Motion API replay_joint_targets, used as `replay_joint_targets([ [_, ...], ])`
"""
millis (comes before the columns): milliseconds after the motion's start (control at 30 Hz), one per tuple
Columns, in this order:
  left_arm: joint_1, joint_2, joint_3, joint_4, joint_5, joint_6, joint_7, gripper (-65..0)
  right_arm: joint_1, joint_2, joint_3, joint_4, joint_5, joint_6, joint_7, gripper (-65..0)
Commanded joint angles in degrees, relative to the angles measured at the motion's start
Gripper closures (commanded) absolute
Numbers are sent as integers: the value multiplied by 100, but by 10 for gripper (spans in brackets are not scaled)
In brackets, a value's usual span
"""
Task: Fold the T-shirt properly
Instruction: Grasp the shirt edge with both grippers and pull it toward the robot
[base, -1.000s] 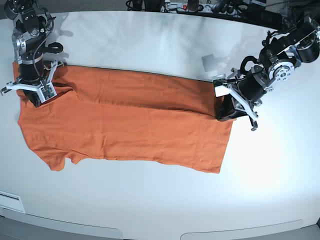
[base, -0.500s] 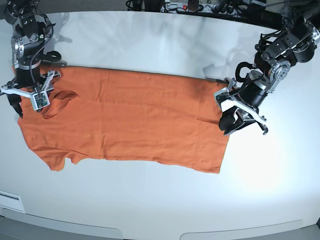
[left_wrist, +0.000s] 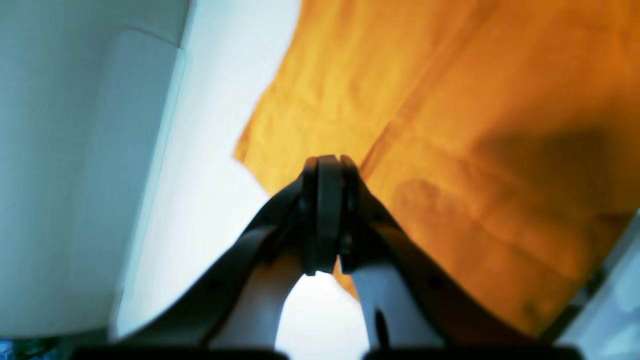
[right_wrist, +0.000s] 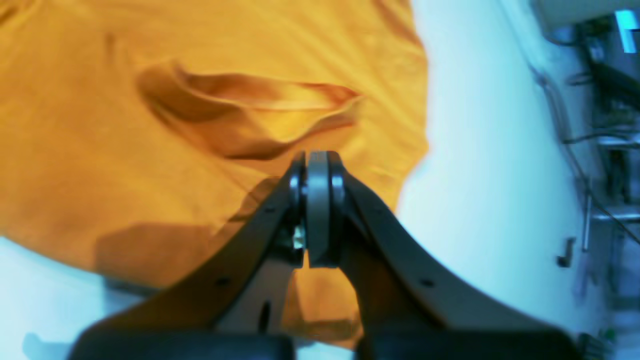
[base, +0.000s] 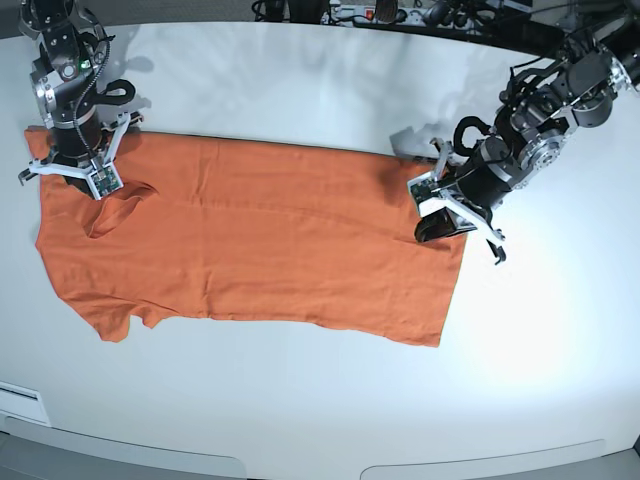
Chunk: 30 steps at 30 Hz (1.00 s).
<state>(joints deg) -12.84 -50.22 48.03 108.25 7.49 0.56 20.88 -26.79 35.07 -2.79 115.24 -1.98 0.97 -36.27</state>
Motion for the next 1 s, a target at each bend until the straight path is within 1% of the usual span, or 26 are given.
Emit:
replay_joint_targets([
  [0, -146, 0, -57, -59, -114, -85, 2, 0, 103, 101, 59, -90, -17, -55, 9, 0],
  [33, -199, 70, -57, -184, -225, -264, 15, 0, 184, 101, 59, -269, 59, -7, -31, 0],
  [100, -282, 203, -57, -476, -413, -671, 20, 0, 385, 101, 59, -691, 291, 251, -157, 0],
  [167, -328, 321, -57, -741, -612, -1069, 114, 0, 612, 101, 59, -1097, 629, 483, -420, 0],
  [233, -334, 407, -57, -863, -748, -1414, 348, 0, 809, 101, 59, -1427, 935, 664, -723, 0],
  [367, -293, 435, -57, -861, -1370, -2068, 848, 0, 916, 101, 59, -1648, 1377, 966, -1202, 0],
  [433, -249, 433, -57, -855, -1609, -2262, 1145, 0, 848, 101, 59, -1646, 1475, 1093, -1447, 0],
  [500, -170, 431, -57, -811, -1729, -2326, 1397, 0, 693, 105, 59, -1637, 1530, 1134, -1591, 0],
  [567, -85, 426, -57, -723, -1746, -2358, 1576, 0, 483, 116, 59, -1615, 1530, 1130, -1585, 0],
  [667, 94, 293, -57, -457, -1738, -2356, 1585, 0, 120, 116, 59, -1502, 1528, 1115, -1587, 0],
  [867, 400, -109, -57, 48, -1705, -2352, 1582, 0, -688, 116, 61, -1099, 1478, 874, -1587, 0],
  [967, 551, -339, -57, 240, -1700, -2350, 1582, 0, -1150, 116, 61, -802, 1261, 680, -1589, 0],
])
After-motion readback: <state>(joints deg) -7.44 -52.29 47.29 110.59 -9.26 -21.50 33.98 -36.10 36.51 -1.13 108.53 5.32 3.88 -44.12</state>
